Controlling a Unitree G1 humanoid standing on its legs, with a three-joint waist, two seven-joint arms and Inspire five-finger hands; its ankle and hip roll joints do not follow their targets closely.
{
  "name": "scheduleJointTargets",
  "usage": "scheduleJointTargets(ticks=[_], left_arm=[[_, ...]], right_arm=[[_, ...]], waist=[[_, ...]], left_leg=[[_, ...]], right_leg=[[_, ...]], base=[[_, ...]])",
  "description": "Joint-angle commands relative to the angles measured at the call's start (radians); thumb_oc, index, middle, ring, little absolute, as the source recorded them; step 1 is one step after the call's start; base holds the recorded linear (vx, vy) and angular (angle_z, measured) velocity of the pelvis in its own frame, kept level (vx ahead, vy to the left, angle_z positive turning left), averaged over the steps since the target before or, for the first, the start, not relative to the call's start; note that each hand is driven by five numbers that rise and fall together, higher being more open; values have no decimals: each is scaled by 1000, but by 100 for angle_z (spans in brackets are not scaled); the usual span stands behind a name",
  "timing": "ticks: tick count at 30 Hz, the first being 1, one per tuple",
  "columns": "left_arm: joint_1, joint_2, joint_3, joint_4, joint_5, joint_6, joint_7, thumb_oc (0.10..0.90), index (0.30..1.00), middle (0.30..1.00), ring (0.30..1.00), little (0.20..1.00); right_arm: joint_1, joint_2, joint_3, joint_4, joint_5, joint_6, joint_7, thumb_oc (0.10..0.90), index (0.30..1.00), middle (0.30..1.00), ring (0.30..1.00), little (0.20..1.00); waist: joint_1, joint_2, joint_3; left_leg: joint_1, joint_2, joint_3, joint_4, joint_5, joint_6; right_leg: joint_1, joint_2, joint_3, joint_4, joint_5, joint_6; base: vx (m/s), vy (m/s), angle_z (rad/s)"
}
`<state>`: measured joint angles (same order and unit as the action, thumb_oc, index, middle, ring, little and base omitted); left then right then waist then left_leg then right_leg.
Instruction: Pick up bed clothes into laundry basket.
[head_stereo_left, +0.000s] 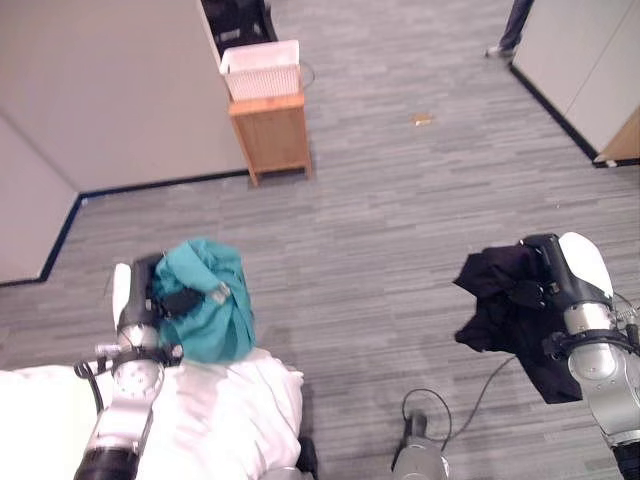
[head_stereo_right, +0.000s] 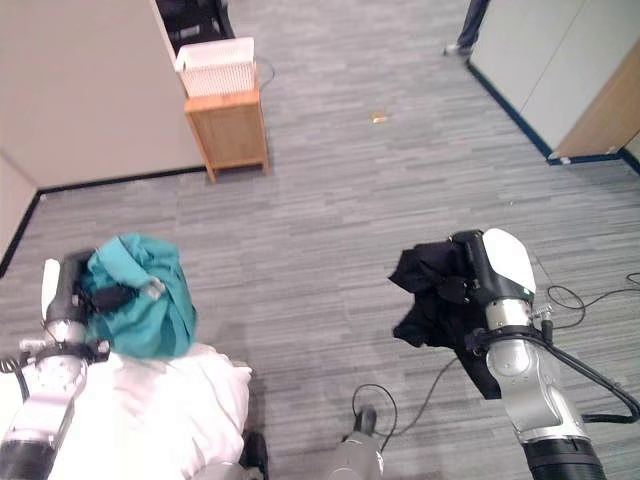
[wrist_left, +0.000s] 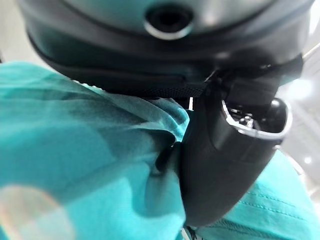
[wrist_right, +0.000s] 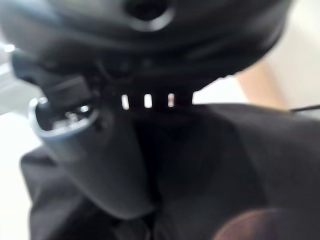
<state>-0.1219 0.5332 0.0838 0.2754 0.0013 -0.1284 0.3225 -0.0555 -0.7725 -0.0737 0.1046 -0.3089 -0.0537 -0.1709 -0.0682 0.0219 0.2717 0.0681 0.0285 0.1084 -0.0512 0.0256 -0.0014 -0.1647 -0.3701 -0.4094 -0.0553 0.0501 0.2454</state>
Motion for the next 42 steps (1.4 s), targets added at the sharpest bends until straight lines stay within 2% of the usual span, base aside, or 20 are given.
scheduleJointTargets(ticks=[1,3,4,5,7,9,11,13,14,16,18,19,21,25,26,27,30,35,39,42], left_arm=[[-74,113,78,-77,6,-109,73,400,300,300,300,300],[-70,119,76,-82,11,-107,72,400,300,300,300,300],[-62,113,66,-78,10,-104,72,400,300,300,300,300],[-40,92,75,-77,-14,-100,61,400,300,300,300,300],[-44,99,73,-79,-33,-95,62,400,300,300,300,300],[-48,102,67,-85,-46,-95,63,400,300,300,300,300],[-33,87,67,-113,-49,-101,62,400,300,300,300,300],[-27,86,68,-120,-43,-100,56,400,300,300,300,300],[1,71,62,-149,-28,-99,45,400,300,300,300,300],[19,62,58,-163,-24,-97,42,400,300,300,300,300],[15,75,46,-166,-23,-93,38,400,300,300,300,300],[14,82,41,-176,-29,-91,22,400,300,300,300,300],[21,88,40,-182,-27,-83,18,400,300,300,300,300],[20,105,30,-176,-17,-66,14,400,300,300,300,300],[13,119,25,-170,-12,-55,15,400,300,300,300,300],[7,132,22,-163,-11,-50,19,400,300,300,300,300],[10,154,37,-165,-2,-44,28,400,300,300,300,300],[20,159,42,-178,38,-38,13,400,300,300,300,300],[39,138,59,-170,45,-42,8,400,300,300,300,300],[43,138,75,-149,61,-42,11,400,300,300,300,300]], right_arm=[[-155,-55,-24,-4,1,-41,-81,400,300,300,300,300],[-146,-56,-25,-12,6,-43,-77,400,300,300,300,300],[-152,-57,-12,-13,16,-50,-72,400,300,300,300,300],[-154,-49,9,-24,34,-56,-58,400,300,300,300,300],[-164,-45,30,-25,51,-64,-63,400,300,300,300,300],[-203,-50,58,-22,53,-62,-65,400,300,300,300,300],[-227,-48,78,-30,38,-62,-57,400,300,300,300,300],[-237,-52,84,-31,37,-65,-54,400,300,300,300,300],[-255,-48,118,-13,41,-83,-56,400,300,300,300,300],[-264,-40,133,-2,37,-90,-56,400,300,300,300,300],[-276,-42,146,3,36,-96,-58,400,300,300,300,300],[-278,-44,152,-3,38,-96,-49,400,300,300,300,300],[-263,-21,149,-2,35,-90,-47,400,300,300,300,300],[-228,37,146,4,7,-79,-42,400,300,300,300,300],[-235,53,152,2,-8,-74,-39,400,300,300,300,300],[-252,58,163,-1,-11,-75,-43,400,300,300,300,300],[-290,72,174,-26,-23,-80,-52,400,300,300,300,300],[-297,66,168,-64,-26,-80,-48,400,300,300,300,300],[-258,72,146,-72,-35,-73,-55,400,300,300,300,300],[-223,73,123,-85,-50,-64,-53,400,300,300,300,300]], waist=[[-12,-59,-109],[-25,-63,-122],[-33,-45,-135],[-31,-26,-143],[-10,-48,-125],[21,-77,-97],[85,-114,-64],[105,-112,-62],[158,-89,-60],[198,-76,-59],[214,-88,-54],[217,-82,-74],[235,-96,-91],[252,-155,-119],[236,-179,-125],[229,-182,-122],[207,-179,-123],[144,-185,-96],[98,-177,-86],[64,-173,-89]], left_leg=[[295,122,27,-16,-242,-150],[314,139,23,2,-265,-157],[329,196,6,67,-253,-181],[248,251,-21,252,-107,-218],[124,274,-73,538,55,-223],[28,292,-40,690,47,-186],[-158,227,20,747,-72,-165],[-202,222,47,709,-79,-161],[-300,197,145,353,-5,-129],[-337,204,160,137,97,-143],[-362,229,215,19,151,-151],[-356,251,260,0,165,-131],[-340,251,258,29,217,-126],[-306,219,262,80,182,-86],[-250,190,264,88,130,-52],[-219,183,268,80,113,-39],[-122,174,270,28,62,-20],[-8,143,232,-4,-4,-47],[74,152,184,-15,-49,-87],[119,157,151,-14,-80,-101]], right_leg=[[-30,33,-22,-10,126,-4],[-12,42,-17,-3,137,-9],[2,74,-13,26,125,-30],[57,130,-42,31,70,-88],[137,171,-58,7,23,-157],[213,200,-62,-16,-27,-188],[290,206,-30,-32,-82,-178],[302,210,-13,-32,-98,-171],[380,245,14,-32,-163,-132],[437,269,28,-32,-199,-115],[496,272,27,-31,-234,-112],[525,284,23,-18,-242,-98],[551,274,40,30,-260,-81],[523,208,56,198,-195,-28],[477,154,64,342,-57,16],[439,132,76,436,29,16],[339,62,50,542,125,16],[227,84,-55,306,-41,-23],[139,136,-29,67,-2,-24],[74,116,14,5,53,-8]], base=[[368,-106,39],[449,-137,50],[624,-269,49],[758,-367,36],[478,-388,8],[432,-329,-29],[595,-146,-24],[563,126,-51],[790,321,-52],[658,280,-42],[518,273,-88],[728,419,-65],[547,301,-29],[397,217,16],[358,277,-4],[482,340,-8],[367,167,10],[442,47,63],[446,-24,86],[458,-36,72]])
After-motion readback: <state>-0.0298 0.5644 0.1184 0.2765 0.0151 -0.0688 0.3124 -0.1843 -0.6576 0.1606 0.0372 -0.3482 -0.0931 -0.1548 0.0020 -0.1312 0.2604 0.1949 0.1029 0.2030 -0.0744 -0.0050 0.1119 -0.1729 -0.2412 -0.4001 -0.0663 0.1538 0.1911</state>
